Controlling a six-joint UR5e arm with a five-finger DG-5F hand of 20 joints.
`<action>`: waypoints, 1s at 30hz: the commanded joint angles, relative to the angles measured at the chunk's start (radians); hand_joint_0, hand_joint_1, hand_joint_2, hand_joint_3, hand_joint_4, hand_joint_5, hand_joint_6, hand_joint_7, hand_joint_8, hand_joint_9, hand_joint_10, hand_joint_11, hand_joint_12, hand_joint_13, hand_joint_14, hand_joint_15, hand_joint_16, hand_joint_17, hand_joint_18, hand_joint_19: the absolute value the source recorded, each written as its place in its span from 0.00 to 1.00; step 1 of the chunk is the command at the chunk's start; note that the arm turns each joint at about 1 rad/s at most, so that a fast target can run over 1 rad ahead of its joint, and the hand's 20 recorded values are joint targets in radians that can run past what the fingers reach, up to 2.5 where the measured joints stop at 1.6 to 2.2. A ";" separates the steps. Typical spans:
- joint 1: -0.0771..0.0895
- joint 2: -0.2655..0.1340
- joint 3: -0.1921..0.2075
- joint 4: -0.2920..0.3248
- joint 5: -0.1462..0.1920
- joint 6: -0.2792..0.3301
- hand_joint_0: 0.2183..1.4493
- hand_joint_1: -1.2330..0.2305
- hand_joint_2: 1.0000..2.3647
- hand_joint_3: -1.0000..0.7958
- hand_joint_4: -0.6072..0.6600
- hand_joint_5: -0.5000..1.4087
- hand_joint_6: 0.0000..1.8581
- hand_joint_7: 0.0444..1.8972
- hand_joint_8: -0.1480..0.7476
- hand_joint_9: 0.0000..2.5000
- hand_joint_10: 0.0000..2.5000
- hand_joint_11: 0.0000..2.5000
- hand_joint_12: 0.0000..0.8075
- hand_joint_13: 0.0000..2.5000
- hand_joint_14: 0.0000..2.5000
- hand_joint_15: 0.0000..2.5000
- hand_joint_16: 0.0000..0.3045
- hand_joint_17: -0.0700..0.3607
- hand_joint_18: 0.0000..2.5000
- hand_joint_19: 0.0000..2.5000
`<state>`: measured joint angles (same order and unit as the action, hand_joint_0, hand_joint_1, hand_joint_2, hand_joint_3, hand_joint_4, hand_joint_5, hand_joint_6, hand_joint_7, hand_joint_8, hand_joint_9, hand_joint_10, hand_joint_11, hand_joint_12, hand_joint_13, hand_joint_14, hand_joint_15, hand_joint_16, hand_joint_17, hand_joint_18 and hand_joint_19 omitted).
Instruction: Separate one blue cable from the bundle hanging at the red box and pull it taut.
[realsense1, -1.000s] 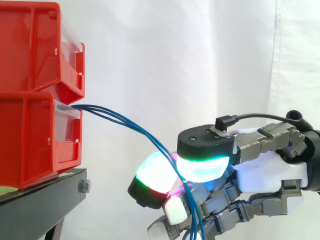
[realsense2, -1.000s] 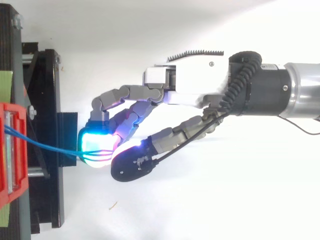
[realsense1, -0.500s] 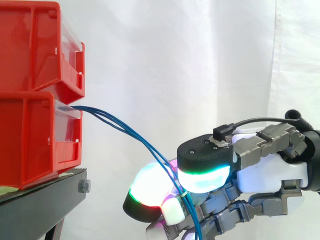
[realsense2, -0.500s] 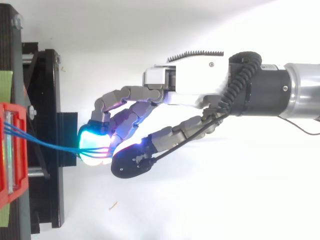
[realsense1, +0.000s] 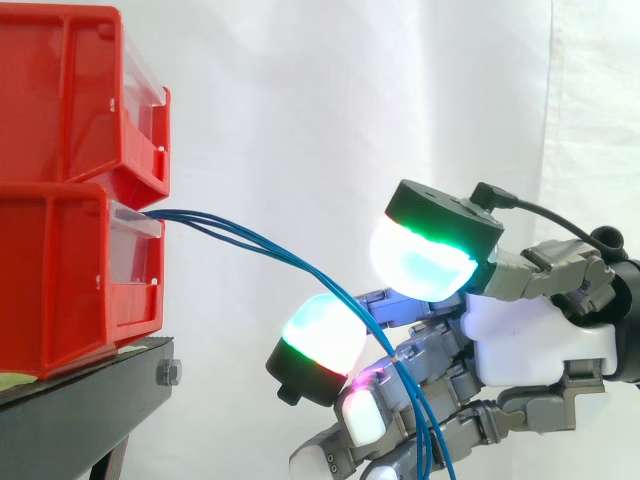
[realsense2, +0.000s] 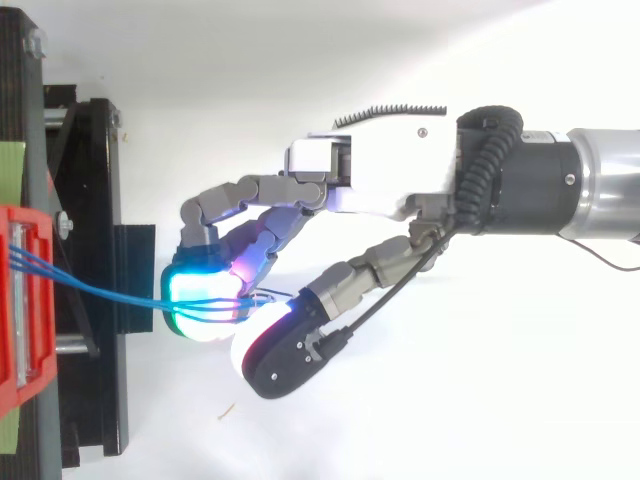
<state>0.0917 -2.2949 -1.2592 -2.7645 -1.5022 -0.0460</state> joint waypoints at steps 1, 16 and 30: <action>0.000 0.000 0.000 0.011 -0.003 0.000 0.28 0.33 0.00 0.28 0.62 0.21 0.36 0.65 0.49 0.32 0.00 0.17 0.41 0.20 0.00 0.09 0.14 0.39 0.26 0.16; 0.002 0.000 0.000 0.017 -0.001 0.001 0.34 0.51 0.00 0.45 0.62 0.22 0.35 0.64 0.53 0.32 0.00 0.16 0.48 0.19 0.00 0.10 0.17 0.44 0.24 0.17; 0.003 0.000 0.001 0.017 0.000 0.001 0.29 0.38 0.00 0.32 0.62 0.18 0.42 0.54 0.50 0.31 0.00 0.20 0.42 0.21 0.00 0.10 0.14 0.39 0.26 0.17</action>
<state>0.0948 -2.2949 -1.2592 -2.7474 -1.5031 -0.0445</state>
